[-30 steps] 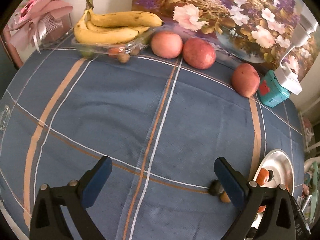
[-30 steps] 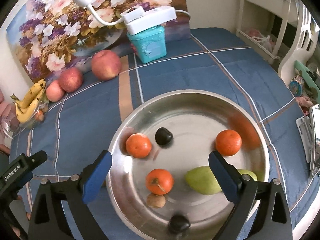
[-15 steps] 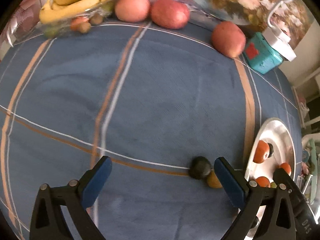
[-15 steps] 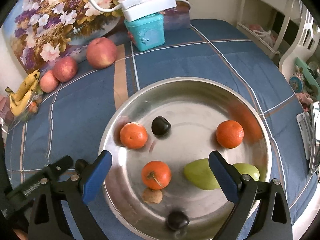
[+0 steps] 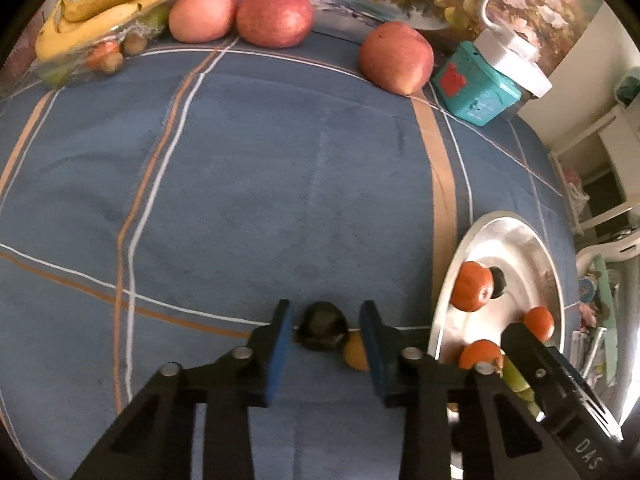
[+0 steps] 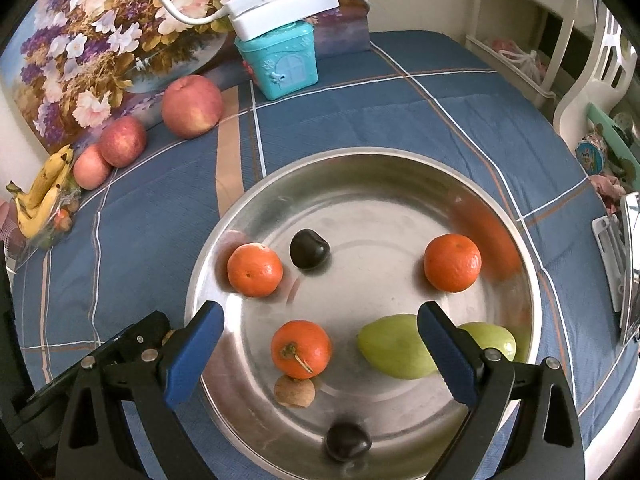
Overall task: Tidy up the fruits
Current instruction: 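Grasp a black plum with the left gripper while the right grasps a brown kiwi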
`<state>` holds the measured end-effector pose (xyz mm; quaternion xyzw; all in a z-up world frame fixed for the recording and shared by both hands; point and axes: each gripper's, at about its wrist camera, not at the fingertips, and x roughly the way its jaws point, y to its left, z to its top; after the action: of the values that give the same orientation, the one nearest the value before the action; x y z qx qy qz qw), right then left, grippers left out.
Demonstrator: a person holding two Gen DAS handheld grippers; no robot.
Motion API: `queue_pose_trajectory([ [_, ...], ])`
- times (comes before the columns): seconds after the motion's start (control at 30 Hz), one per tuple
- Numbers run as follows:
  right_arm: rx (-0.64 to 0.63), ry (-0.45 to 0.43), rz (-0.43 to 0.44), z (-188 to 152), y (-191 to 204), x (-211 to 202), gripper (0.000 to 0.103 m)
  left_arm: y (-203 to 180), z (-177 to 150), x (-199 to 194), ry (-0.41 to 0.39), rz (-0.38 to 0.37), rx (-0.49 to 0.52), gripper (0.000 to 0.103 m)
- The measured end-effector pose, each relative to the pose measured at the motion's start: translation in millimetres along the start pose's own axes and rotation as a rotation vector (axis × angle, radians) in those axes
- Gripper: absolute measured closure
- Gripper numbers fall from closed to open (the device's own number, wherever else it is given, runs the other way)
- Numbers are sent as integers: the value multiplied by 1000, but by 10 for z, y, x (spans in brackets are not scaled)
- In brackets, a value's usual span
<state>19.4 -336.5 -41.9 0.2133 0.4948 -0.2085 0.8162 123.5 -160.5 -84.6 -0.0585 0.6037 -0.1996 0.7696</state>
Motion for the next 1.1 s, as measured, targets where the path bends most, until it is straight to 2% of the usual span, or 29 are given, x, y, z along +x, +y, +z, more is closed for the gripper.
queue_pose_trajectory([
  [0.1, -1, 0, 2, 7, -3, 2, 6, 21, 5, -15, -1, -5, -13, 79],
  [0.23, -1, 2, 6, 11, 3, 4, 6, 98, 19, -41, 6, -51, -56, 80],
  [0.43, -2, 9, 31, 15, 109, -15, 6, 336, 142, -190, -31, -46, -143, 80],
  [0.67, -125, -6, 102, 44, 620, -86, 6, 771, 197, -406, -83, -26, -249, 80],
  [0.83, -228, -15, 126, -137, 995, -85, 6, 992, 223, -480, -94, -41, -309, 80],
  [0.9, -252, -3, 126, -193, 1096, -50, 11, 1071, 189, -542, -97, -51, -321, 80],
  [0.97, -264, 9, 133, -236, 1161, -12, 35, 1095, 179, -545, -100, -55, -326, 80],
  [1.1, -283, 37, 123, -309, 1236, 59, 41, 1119, 185, -550, -99, -72, -333, 80],
])
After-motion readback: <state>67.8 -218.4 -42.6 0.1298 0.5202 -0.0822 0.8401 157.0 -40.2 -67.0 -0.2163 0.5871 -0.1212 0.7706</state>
